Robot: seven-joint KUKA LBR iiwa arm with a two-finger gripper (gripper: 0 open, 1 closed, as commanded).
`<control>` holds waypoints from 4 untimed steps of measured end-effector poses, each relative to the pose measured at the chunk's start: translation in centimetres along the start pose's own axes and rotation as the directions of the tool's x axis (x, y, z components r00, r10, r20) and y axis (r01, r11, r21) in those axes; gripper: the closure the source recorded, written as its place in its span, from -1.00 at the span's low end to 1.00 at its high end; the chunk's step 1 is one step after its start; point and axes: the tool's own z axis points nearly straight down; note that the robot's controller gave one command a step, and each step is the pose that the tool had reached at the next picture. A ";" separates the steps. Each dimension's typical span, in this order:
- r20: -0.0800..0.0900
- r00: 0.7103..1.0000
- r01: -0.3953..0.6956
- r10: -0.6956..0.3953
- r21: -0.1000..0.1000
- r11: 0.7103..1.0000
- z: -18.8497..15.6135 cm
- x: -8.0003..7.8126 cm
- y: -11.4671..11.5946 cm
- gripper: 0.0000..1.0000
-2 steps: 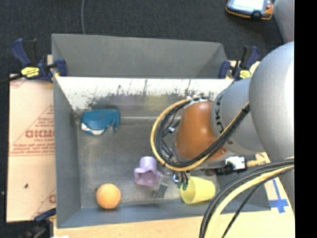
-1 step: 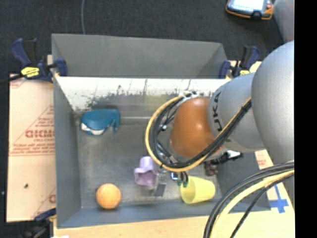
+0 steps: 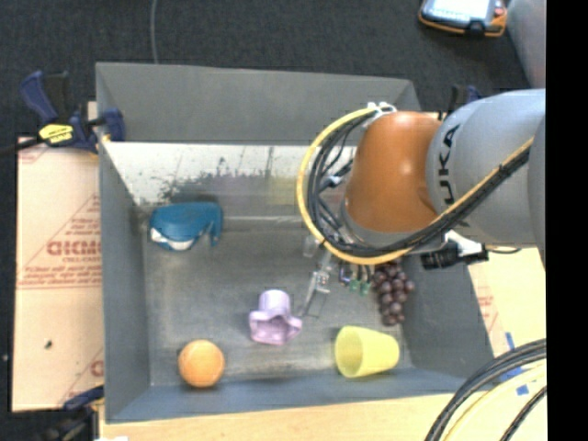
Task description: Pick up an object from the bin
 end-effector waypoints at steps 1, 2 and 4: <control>0.003 0.994 0.110 -0.110 -0.003 0.994 5.6 2.5 1.3 -1.00; -0.011 0.991 0.137 -0.137 0.001 0.991 8.1 2.1 1.9 -1.00; 0.010 0.922 0.386 -0.386 -0.003 0.922 10.3 6.2 0.8 -1.00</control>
Offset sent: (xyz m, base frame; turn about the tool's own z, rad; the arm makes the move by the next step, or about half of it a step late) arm 0.0373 0.0337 -0.0376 0.2021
